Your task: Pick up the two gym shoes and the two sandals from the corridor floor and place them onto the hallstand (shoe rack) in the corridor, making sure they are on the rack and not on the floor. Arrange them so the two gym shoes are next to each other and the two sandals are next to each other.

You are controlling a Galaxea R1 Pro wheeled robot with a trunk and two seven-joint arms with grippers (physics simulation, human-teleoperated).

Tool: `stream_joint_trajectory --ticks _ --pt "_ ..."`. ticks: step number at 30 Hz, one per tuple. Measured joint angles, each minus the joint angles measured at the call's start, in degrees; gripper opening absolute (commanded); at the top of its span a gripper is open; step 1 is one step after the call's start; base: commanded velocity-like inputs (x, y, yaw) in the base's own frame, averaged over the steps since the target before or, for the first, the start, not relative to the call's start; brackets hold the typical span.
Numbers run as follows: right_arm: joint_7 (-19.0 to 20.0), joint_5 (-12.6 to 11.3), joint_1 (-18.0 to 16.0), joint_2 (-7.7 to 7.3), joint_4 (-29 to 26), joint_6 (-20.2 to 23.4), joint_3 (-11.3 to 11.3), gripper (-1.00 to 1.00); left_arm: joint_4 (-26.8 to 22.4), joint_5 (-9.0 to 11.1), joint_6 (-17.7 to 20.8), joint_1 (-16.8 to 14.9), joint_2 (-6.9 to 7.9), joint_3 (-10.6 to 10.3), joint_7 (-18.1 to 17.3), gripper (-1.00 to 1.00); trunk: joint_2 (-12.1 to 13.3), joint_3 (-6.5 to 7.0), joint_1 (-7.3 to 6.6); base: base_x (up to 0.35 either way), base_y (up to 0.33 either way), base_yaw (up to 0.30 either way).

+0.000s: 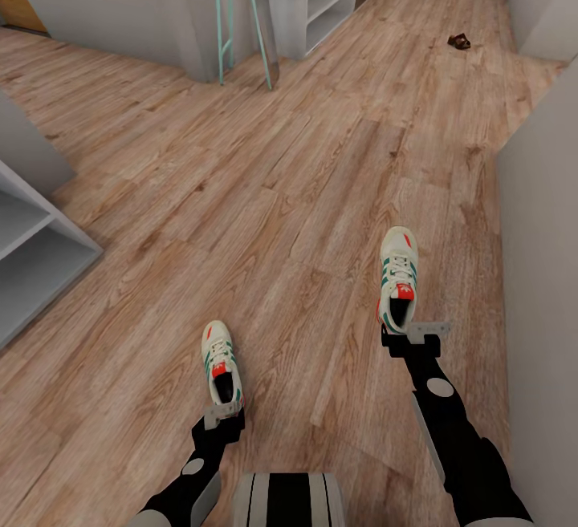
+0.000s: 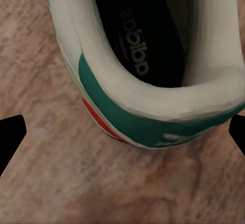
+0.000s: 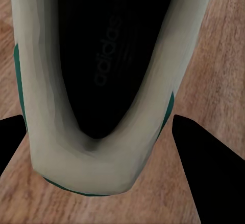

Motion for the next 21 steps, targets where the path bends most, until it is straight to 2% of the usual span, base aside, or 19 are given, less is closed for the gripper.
stream_joint_trajectory --ticks 7,21 --pt "0.0 0.0 0.0 0.0 0.0 0.0 0.0 -1.0 0.0 0.0 0.0 0.0 0.0 0.0 0.0 1.0 0.0 0.0 -0.01 0.072 0.0 0.0" --pt "0.0 0.0 0.0 0.0 -0.1 0.0 0.0 -1.0 0.0 0.0 0.0 -0.1 0.0 0.0 0.0 1.0 0.0 0.0 0.0 0.005 0.0 0.0"
